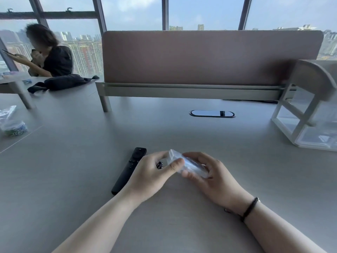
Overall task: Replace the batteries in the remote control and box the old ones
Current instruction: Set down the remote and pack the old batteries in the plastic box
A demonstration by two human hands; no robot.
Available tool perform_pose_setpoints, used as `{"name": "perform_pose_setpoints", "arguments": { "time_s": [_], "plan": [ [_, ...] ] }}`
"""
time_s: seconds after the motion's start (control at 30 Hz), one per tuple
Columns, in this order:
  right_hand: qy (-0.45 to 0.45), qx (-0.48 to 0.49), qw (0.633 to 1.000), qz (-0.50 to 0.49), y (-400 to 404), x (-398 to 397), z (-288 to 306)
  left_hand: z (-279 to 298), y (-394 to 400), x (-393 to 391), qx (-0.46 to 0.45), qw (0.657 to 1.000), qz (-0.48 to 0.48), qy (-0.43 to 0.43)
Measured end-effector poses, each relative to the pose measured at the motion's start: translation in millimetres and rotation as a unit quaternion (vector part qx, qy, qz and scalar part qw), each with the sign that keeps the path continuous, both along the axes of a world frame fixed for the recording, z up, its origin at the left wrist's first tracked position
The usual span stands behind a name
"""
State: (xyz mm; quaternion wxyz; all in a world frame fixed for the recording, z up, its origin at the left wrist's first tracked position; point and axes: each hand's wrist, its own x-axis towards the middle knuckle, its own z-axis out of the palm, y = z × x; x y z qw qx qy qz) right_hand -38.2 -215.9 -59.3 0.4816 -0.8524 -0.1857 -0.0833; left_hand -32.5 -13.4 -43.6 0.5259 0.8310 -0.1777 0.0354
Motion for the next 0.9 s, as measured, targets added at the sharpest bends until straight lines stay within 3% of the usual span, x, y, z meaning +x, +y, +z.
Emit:
{"name": "perform_pose_setpoints", "arguments": {
  "time_s": [0.23,0.67,0.77,0.9],
  "plan": [
    [-0.050,-0.040,0.998,0.026,8,-9,1,0,-5,-2,-0.096,0.991,0.037,0.085],
    [-0.030,-0.003,0.999,0.025,12,-15,10,-3,-1,-4,-0.092,0.994,0.032,0.050],
    [-0.007,0.033,0.999,0.020,11,-14,11,1,-3,-8,-0.092,0.995,0.018,0.034],
    [0.070,0.158,0.985,-0.013,8,-13,17,4,-4,-9,-0.115,0.992,-0.006,0.055]
  ]
}}
